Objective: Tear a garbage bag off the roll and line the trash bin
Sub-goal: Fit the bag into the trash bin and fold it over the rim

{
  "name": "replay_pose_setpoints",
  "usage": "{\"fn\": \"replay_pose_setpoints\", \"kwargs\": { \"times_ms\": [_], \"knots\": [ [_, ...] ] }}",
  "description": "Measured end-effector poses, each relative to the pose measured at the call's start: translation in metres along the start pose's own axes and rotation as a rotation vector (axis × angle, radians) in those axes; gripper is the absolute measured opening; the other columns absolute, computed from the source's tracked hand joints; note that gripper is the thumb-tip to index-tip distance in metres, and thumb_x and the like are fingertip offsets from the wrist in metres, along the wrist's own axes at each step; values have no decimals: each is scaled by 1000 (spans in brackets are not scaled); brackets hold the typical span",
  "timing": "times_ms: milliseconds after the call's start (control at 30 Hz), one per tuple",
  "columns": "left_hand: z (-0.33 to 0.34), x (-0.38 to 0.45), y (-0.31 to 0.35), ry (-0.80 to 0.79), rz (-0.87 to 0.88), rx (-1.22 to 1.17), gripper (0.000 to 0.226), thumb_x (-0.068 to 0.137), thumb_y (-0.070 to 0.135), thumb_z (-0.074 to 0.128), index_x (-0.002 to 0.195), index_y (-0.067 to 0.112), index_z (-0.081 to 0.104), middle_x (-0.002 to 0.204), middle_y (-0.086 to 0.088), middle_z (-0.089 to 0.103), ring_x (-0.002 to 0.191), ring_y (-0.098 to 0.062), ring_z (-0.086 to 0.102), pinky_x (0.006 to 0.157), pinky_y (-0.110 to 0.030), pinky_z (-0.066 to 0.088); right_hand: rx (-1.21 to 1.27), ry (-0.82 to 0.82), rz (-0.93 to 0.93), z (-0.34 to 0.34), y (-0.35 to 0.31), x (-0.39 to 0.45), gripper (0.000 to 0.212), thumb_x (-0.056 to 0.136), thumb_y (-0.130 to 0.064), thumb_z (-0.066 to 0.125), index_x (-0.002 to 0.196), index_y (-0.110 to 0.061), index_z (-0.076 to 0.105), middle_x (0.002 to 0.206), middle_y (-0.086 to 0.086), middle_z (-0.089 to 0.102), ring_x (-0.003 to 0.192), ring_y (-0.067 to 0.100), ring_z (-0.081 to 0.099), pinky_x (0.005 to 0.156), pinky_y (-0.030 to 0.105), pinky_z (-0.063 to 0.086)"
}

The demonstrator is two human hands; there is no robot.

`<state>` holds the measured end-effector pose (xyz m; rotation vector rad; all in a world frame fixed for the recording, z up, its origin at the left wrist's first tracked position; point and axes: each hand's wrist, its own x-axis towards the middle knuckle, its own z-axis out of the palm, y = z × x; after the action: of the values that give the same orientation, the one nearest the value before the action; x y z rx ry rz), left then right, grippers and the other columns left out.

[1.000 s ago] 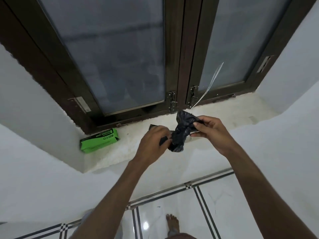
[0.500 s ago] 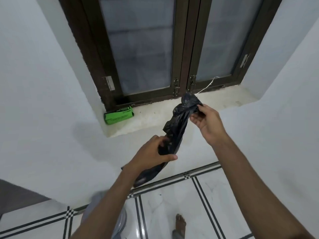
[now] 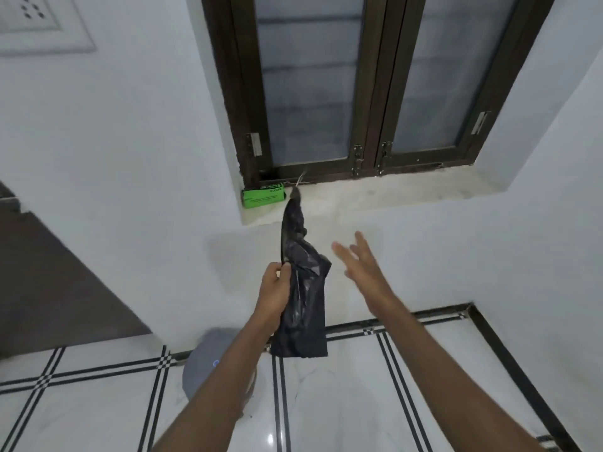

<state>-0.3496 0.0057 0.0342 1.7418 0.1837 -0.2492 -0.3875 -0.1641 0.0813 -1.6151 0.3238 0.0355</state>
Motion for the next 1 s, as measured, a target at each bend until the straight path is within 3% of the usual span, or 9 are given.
{"fn": "replay_pose_setpoints", "kwargs": {
  "times_ms": [133, 200, 333, 433, 533, 667, 733, 833, 1000],
  "knots": [
    [-13, -34, 5, 206, -102, -200, 36, 101, 33, 53, 104, -2, 60, 88, -12, 67, 74, -21, 65, 60, -29, 51, -385, -463, -245, 29, 55, -73, 88, 78, -48, 79, 150, -45, 29, 147, -18, 43, 130, -3, 45, 106, 24, 45],
    [-24, -54, 4, 250, -178, -266, 39, 99, 35, 56, 101, -3, 63, 89, -14, 69, 74, -23, 66, 59, -29, 52, -519, -371, -369, 38, 70, -90, 76, 79, -32, 81, 145, -38, 43, 134, -19, 55, 118, -4, 53, 98, 19, 47],
    [-52, -92, 1, 58, -210, -507, 38, 100, 38, 53, 108, 4, 66, 101, -11, 74, 99, -23, 69, 79, -31, 57, -336, -73, -304, 50, 62, -103, 9, 91, -15, 66, 94, -13, 74, 83, -2, 76, 71, 8, 72, 69, 35, 61],
    [-71, -125, -12, -166, -45, -356, 58, 86, 48, 68, 130, 10, 59, 124, -2, 70, 119, -12, 63, 104, -29, 47, -282, -19, -232, 56, 49, -108, 22, 96, -26, 59, 87, -11, 73, 77, 2, 75, 64, 14, 73, 63, 43, 62],
    [-79, -146, -19, -221, 96, -181, 49, 86, 29, 74, 130, 13, 61, 117, 0, 72, 104, -11, 67, 88, -23, 51, -406, -35, -275, 66, 41, -111, 39, 93, -46, 56, 78, -14, 71, 67, 1, 70, 61, 20, 66, 60, 41, 58],
    [-95, -158, -8, -71, 239, -128, 9, 92, 9, 67, 94, 5, 75, 81, -4, 76, 75, -14, 69, 68, -20, 52, -526, -159, -314, 86, 34, -115, 55, 92, -53, 57, 70, -3, 62, 60, 4, 51, 55, 12, 45, 53, 27, 34],
    [-108, -158, -4, -23, 262, -84, 18, 93, 14, 67, 77, 7, 69, 73, -5, 72, 71, -12, 67, 69, -23, 54, -487, -209, -295, 96, 32, -117, 61, 92, -56, 55, 65, -2, 55, 61, 4, 49, 57, 12, 46, 55, 31, 39],
    [-125, -159, -4, 10, 218, -131, 30, 93, 23, 67, 78, -1, 60, 78, -20, 68, 74, -23, 67, 70, -33, 61, -334, -314, -223, 110, 31, -123, 62, 95, -56, 51, 63, -3, 54, 64, 6, 56, 61, 15, 51, 61, 34, 44],
    [-152, -157, -18, 137, 117, -303, 33, 91, 34, 67, 82, 4, 58, 63, -4, 64, 61, -12, 66, 69, -24, 59, -102, -144, -85, 117, 33, -131, 47, 102, -42, 47, 68, -14, 64, 66, 1, 60, 62, 17, 54, 61, 29, 46]
  ]
}}
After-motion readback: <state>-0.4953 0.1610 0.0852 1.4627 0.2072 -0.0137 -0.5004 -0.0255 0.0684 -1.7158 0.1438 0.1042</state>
